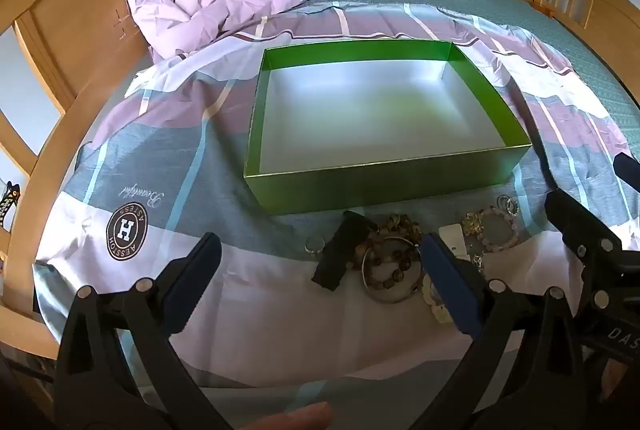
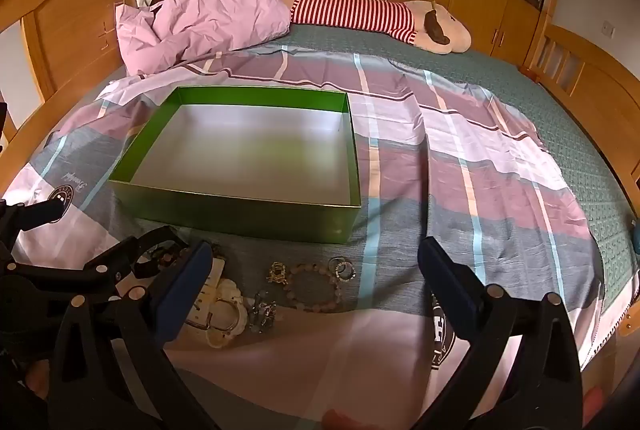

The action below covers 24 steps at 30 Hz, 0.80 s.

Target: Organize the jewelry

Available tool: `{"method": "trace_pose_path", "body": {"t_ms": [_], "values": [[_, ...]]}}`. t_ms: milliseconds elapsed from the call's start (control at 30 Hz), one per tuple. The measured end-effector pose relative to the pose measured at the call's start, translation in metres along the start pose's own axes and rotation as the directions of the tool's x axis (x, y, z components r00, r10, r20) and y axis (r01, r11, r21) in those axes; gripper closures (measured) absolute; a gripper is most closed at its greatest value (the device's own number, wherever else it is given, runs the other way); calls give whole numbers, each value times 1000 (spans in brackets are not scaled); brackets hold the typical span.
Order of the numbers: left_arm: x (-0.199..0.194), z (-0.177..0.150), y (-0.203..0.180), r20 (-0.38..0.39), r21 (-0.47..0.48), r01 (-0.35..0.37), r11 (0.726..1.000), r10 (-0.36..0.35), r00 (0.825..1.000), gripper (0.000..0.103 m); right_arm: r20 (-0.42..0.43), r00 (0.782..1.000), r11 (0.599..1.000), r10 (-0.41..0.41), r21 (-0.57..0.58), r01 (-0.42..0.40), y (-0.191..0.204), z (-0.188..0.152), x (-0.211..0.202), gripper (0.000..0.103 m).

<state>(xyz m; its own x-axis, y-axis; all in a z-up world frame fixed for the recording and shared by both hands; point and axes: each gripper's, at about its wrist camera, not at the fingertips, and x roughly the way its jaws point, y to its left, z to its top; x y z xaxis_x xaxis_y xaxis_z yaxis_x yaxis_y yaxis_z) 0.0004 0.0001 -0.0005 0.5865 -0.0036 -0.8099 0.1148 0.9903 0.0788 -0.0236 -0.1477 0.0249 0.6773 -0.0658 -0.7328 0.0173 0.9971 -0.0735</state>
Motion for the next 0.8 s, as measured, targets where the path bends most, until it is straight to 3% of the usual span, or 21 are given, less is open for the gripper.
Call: {"method": "trace_pose_path", "body": {"t_ms": [800], "values": [[4, -5, 2, -11, 3, -3, 1000, 4, 1000, 4, 0, 1000, 1000, -11, -7, 11, 0, -2, 0, 3]]}}
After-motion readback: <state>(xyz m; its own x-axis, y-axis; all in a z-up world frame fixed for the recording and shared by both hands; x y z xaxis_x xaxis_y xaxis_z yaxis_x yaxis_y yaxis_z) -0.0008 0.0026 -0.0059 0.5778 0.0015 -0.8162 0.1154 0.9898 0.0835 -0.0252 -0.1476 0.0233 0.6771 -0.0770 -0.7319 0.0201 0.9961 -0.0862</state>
